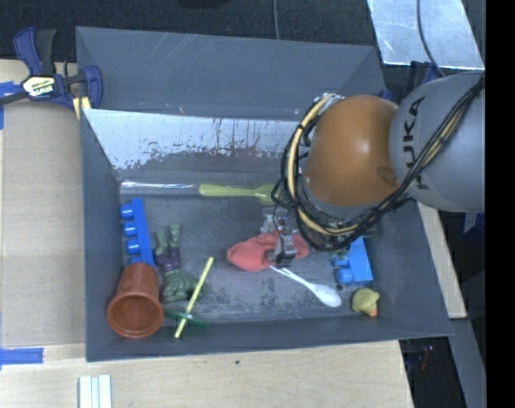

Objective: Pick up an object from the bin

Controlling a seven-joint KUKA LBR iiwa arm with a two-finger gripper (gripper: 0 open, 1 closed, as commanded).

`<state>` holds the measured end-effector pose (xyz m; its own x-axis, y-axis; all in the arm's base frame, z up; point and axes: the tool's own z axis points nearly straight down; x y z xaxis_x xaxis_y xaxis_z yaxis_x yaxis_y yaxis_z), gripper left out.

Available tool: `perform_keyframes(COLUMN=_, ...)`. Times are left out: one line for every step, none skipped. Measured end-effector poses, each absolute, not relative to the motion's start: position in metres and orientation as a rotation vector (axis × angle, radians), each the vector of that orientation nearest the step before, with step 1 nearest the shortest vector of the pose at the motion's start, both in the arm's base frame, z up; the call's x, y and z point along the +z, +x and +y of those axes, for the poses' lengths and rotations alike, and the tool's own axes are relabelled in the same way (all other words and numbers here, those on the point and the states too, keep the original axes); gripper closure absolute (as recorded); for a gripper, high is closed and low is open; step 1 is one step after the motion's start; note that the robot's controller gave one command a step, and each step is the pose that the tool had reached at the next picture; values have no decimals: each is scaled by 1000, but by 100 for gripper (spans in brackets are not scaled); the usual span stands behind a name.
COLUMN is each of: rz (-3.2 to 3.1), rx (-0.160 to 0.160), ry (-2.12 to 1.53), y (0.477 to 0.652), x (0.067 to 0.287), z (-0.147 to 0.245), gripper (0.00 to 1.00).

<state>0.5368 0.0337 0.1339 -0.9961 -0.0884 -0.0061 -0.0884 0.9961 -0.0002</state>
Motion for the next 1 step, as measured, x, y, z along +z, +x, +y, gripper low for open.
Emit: perform_keyframes(rz=3128, rx=0, ry=-271, y=520, x=210, z=44, gripper=100)
